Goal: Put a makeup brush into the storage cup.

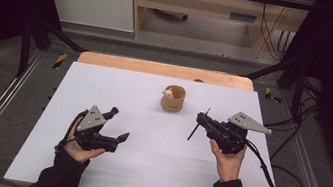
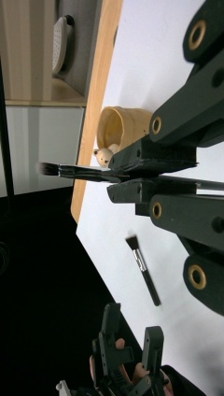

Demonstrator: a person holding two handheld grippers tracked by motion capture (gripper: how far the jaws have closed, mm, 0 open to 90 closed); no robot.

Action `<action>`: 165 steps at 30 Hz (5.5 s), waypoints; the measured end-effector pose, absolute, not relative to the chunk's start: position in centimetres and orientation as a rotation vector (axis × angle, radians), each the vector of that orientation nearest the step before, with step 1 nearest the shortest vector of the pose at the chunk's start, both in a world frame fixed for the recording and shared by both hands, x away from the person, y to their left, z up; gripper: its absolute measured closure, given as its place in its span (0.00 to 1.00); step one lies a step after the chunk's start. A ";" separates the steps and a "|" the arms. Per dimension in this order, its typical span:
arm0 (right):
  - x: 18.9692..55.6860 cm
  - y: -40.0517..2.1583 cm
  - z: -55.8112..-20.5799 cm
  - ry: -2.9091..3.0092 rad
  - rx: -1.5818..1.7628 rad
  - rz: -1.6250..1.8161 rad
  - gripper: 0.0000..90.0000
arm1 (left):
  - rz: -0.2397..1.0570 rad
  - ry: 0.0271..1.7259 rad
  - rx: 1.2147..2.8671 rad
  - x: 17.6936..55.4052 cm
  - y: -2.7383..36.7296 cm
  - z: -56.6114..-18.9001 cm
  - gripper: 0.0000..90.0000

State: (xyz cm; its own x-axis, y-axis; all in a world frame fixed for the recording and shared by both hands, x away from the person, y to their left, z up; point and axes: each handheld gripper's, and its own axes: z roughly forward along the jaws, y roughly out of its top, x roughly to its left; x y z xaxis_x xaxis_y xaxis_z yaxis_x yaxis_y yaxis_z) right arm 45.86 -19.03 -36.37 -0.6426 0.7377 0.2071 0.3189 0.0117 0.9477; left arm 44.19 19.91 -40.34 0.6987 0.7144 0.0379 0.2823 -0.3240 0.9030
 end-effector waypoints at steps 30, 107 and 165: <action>49.6 -16.6 -34.5 1.939 1.066 1.589 0.95 | 0.595 0.843 1.869 44.4 25.6 -40.8 0.12; 61.0 -11.2 -36.3 1.791 1.131 1.449 0.95 | 0.589 0.924 1.818 44.1 27.2 -42.0 0.11; 59.3 -11.6 -38.3 1.931 1.145 1.386 0.78 | 0.571 0.904 1.828 44.0 27.1 -42.0 0.11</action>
State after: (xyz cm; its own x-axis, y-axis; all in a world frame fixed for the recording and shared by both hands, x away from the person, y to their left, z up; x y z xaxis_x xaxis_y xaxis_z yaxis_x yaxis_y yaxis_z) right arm 59.29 -11.61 -38.29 -0.5227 0.8492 0.0750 0.3430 0.1290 0.9304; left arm 44.00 27.07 -42.02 0.6129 0.7901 -0.0110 0.3298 -0.2432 0.9122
